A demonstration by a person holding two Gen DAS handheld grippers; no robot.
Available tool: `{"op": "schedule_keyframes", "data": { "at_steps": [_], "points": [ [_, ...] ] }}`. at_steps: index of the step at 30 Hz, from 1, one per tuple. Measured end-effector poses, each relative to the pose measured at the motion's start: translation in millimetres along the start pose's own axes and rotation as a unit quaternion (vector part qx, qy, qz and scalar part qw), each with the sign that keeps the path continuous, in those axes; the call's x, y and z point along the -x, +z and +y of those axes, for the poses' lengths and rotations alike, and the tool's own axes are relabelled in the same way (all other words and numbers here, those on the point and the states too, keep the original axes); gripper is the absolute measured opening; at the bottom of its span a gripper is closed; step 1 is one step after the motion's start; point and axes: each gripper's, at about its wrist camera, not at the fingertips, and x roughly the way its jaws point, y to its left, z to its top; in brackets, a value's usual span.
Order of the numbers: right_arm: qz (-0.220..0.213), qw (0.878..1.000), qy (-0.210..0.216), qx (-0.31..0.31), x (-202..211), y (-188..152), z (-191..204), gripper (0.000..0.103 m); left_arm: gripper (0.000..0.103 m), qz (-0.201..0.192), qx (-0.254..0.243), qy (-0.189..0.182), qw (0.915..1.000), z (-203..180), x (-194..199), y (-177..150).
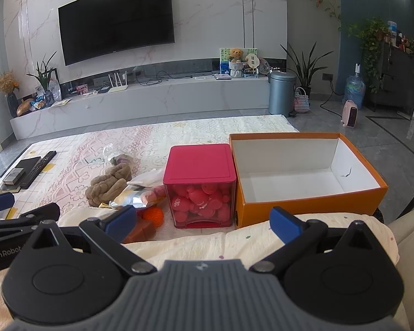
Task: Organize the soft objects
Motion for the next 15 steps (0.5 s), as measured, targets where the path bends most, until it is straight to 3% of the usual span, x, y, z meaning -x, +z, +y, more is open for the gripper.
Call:
{"op": "schedule_keyframes", "data": {
  "at_steps": [15],
  "points": [
    [0.002,1.0,-0.003,-0.006,0.1,-0.2,-2.1,0.101,0.096,0.001,0.0,0.0,1.0,-0.5,-0.7,-0.4]
  ]
}}
